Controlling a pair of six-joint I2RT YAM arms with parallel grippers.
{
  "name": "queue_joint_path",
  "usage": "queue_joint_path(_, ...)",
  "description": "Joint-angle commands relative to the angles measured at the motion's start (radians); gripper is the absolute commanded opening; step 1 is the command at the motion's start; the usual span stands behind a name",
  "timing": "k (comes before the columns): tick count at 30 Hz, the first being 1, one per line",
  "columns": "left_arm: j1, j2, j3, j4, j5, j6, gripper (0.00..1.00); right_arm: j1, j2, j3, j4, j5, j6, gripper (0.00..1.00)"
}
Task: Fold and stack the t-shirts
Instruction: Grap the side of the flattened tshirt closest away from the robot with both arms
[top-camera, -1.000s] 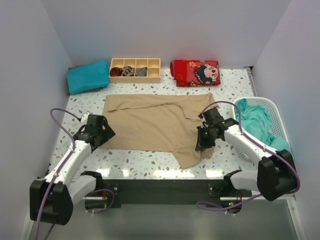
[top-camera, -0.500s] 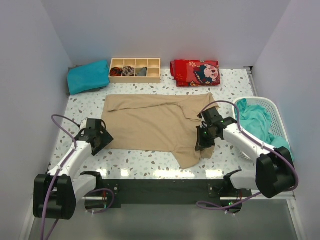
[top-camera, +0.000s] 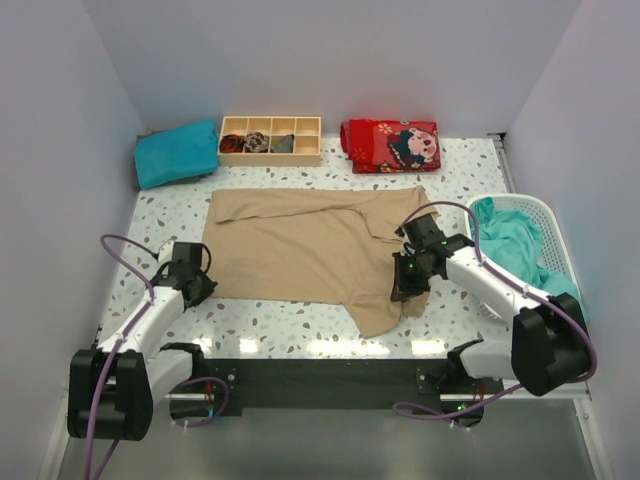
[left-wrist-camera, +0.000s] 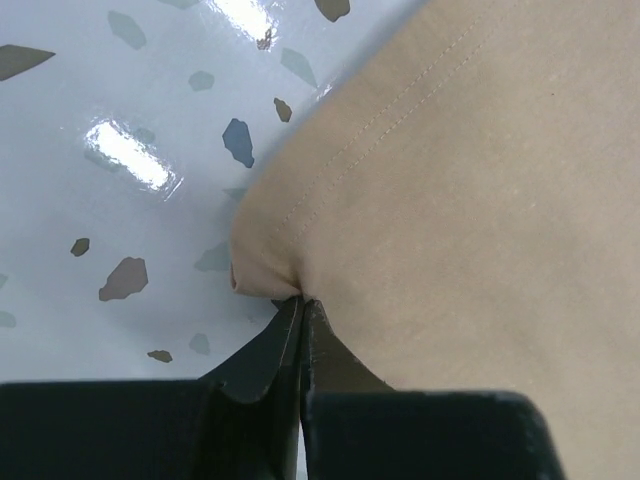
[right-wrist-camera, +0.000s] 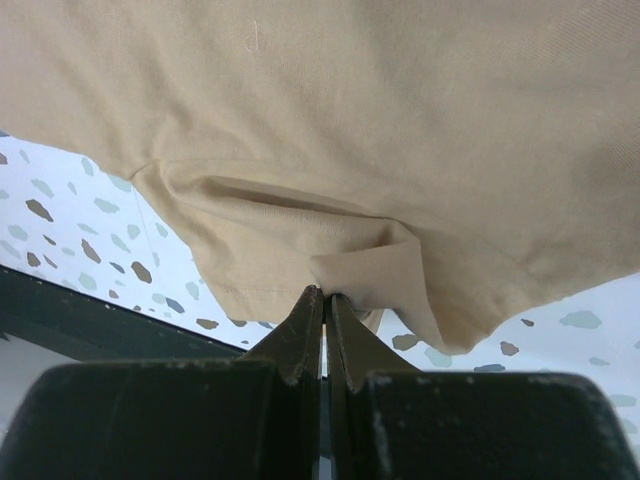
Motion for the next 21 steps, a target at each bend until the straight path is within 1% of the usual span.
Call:
queue_joint_path(1,0.007,-0.015,-0.017,-0.005,0.008,-0.01,0.0,0.002,-0.028,0.019,-0.025,0.012,0.002,0.0)
queue_joint_path(5,0.007,-0.017,-0.02,-0.001,0.041,-0.012,0.0,0.003,-0.075,0.009,-0.08,0.009,0.021,0.0)
queue_joint_path(9,0.007,-0.034,-0.02,0.009,0.088,-0.01,0.0,0.002,-0.138,0.003,-0.121,0.015,0.085,0.0)
queue_joint_path(13,0.007,-0.046,0.009,0.007,0.152,-0.003,0.0,0.003,-0.184,0.018,-0.15,0.037,0.139,0.0)
queue_joint_path(15,0.007,-0.042,0.027,-0.001,0.177,0.009,0.0,0.002,-0.206,0.02,-0.163,0.017,0.172,0.0)
queue_joint_path(19,0.007,-0.026,0.079,-0.024,0.226,0.034,0.0,0.002,-0.218,0.038,-0.279,-0.015,0.163,0.0)
queue_joint_path(21,0.007,-0.018,0.086,-0.024,0.24,0.046,0.0,0.003,-0.238,0.035,-0.305,-0.032,0.165,0.0)
